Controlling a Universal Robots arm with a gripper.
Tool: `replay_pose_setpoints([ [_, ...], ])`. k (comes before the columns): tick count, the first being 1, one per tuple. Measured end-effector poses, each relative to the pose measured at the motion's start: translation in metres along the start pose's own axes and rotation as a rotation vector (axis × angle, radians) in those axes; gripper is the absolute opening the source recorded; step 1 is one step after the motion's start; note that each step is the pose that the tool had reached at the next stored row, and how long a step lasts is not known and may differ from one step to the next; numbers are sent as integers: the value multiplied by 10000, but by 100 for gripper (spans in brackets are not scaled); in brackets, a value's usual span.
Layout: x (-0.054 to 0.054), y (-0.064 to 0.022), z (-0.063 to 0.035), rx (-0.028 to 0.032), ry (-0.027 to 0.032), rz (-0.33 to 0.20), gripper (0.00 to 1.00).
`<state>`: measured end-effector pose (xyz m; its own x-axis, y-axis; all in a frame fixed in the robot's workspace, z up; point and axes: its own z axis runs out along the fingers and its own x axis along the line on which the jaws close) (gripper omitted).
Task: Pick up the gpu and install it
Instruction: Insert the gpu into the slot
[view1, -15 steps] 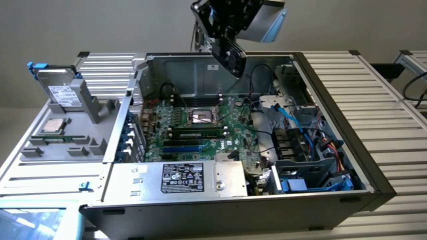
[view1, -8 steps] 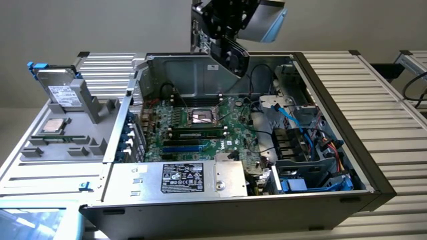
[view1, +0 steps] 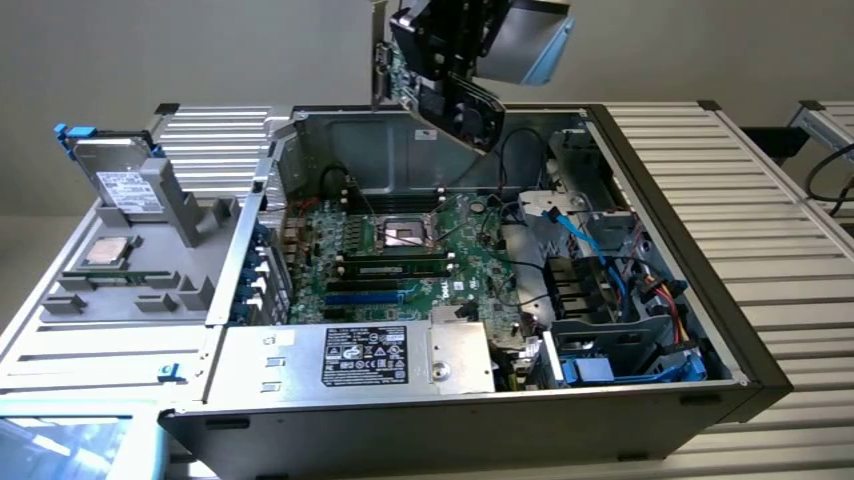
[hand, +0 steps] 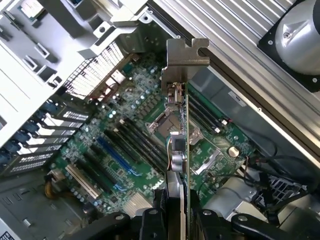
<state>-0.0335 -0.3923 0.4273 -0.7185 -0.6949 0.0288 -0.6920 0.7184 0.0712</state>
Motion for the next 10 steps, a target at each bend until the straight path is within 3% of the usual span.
replay_pose_setpoints([
  [10, 0, -1, 4, 55, 128, -1821, 29],
])
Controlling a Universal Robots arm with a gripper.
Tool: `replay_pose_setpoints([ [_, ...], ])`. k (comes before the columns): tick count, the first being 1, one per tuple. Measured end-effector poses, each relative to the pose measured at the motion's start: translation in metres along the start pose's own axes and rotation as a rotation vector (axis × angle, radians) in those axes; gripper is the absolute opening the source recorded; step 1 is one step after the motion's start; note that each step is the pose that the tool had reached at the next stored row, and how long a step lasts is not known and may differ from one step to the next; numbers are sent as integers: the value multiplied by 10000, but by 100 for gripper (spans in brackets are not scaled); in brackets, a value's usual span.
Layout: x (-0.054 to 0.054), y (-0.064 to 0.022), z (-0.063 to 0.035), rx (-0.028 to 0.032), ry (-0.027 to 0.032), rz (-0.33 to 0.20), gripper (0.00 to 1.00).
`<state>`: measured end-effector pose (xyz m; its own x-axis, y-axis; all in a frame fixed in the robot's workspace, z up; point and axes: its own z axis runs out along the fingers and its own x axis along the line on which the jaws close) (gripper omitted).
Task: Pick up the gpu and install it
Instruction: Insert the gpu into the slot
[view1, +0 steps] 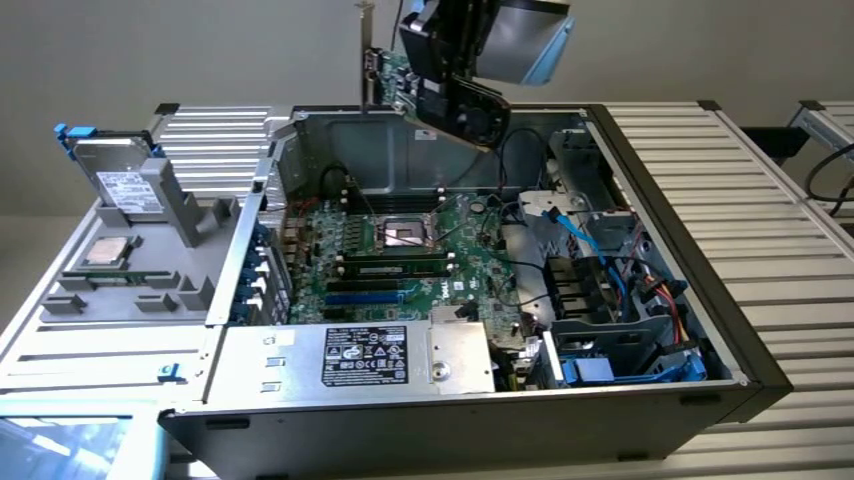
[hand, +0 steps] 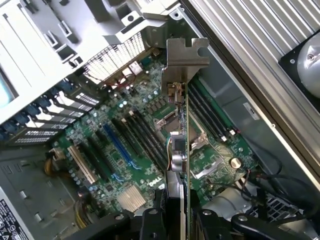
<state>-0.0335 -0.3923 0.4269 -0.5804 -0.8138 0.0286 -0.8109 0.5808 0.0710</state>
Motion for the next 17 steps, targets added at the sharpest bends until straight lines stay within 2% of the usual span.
replay_pose_setpoints([
  [6, 0, 0, 2, 37, 77, -1093, 29],
  [9, 0, 0, 2, 74, 119, -1634, 29],
  [12, 0, 0, 2, 149, 146, -2132, 29],
  [17, 0, 0, 3, 314, 168, -2860, 29],
])
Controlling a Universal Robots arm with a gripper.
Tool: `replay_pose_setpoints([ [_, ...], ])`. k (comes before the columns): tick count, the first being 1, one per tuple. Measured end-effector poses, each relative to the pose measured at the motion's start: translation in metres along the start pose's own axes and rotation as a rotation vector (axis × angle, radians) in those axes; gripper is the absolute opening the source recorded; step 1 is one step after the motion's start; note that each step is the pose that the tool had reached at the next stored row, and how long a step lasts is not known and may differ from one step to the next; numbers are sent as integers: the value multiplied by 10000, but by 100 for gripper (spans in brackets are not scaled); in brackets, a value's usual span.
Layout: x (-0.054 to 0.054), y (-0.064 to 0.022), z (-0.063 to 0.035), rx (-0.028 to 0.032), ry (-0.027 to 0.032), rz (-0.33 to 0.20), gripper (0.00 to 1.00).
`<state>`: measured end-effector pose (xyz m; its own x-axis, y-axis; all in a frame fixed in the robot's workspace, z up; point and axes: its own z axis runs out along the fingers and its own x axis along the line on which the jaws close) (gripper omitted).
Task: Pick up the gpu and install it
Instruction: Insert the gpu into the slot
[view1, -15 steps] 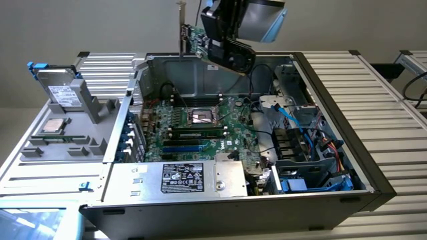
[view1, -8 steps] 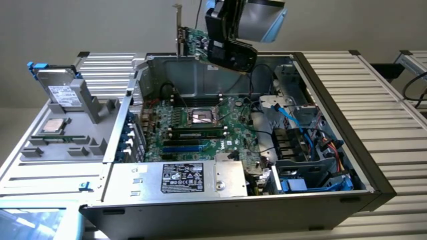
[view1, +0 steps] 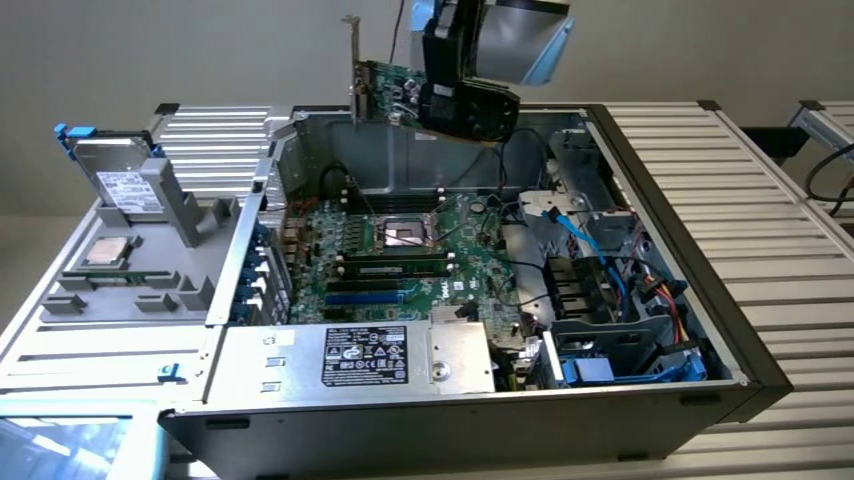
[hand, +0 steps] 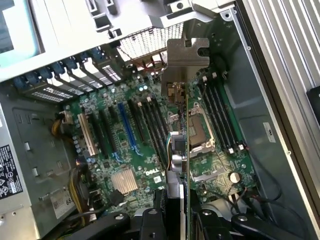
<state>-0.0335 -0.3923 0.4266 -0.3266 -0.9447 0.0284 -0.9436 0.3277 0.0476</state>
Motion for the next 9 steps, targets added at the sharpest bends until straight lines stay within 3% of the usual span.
replay_pose_setpoints([
  [6, 0, 0, 0, 207, 62, -836, 29],
  [9, 0, 0, 0, 301, 135, -1240, 29],
])
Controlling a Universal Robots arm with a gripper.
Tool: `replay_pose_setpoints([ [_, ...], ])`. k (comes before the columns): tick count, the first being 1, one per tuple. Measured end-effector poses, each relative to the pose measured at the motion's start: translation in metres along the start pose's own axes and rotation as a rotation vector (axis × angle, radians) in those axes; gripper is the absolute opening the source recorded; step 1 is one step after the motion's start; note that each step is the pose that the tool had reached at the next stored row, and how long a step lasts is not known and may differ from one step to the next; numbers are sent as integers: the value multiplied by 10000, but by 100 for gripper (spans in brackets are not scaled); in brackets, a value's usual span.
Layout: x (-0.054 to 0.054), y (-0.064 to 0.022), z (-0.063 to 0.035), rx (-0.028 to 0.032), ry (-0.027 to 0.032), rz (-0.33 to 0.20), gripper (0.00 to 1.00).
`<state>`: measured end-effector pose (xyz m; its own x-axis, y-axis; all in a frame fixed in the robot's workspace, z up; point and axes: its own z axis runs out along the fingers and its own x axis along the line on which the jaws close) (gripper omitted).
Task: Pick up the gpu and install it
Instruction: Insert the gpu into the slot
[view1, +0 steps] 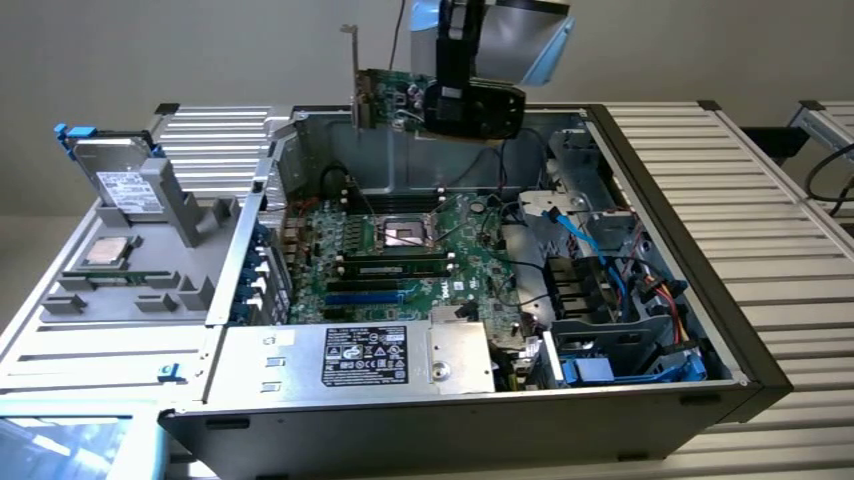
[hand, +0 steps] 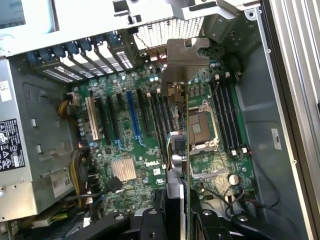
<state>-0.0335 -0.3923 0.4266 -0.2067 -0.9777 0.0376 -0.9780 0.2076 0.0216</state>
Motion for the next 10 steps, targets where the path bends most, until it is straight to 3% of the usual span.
replay_pose_setpoints([
  [5, 0, 0, 0, 140, 192, -685, 29],
  [8, 0, 0, 1, 195, 313, -1100, 29],
  [10, 0, 0, 1, 200, 319, -1191, 29],
])
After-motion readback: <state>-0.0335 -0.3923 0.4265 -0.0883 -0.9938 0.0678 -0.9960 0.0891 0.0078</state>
